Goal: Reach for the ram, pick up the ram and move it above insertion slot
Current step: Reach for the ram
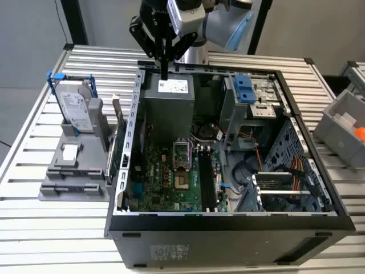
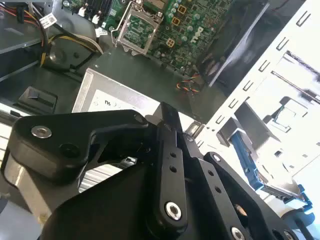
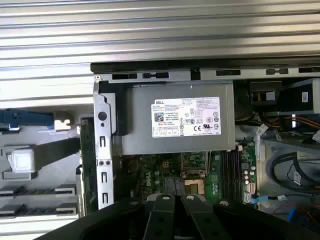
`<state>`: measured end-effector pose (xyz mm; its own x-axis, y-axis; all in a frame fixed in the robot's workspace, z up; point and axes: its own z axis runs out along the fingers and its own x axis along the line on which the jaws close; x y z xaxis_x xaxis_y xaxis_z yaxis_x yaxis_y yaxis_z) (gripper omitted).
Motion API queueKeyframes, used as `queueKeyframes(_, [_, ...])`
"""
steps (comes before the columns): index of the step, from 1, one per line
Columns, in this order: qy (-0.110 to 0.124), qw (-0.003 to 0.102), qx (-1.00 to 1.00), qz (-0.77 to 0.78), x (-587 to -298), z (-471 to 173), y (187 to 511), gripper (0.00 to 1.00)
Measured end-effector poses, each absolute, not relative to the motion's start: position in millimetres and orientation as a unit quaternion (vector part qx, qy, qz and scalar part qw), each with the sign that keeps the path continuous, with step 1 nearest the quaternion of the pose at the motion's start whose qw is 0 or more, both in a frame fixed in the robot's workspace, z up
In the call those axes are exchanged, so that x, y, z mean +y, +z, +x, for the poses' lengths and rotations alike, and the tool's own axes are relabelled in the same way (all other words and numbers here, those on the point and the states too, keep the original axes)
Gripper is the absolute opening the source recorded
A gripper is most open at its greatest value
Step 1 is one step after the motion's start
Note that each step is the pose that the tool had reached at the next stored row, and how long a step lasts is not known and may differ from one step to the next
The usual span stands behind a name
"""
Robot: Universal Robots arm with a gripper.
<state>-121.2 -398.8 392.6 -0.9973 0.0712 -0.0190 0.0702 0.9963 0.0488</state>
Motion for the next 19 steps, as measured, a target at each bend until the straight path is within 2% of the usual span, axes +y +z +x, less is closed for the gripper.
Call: queueKeyframes(19, [0.024,0.01,0.999,0.035,-398.8,-128.2,392.6,0.0])
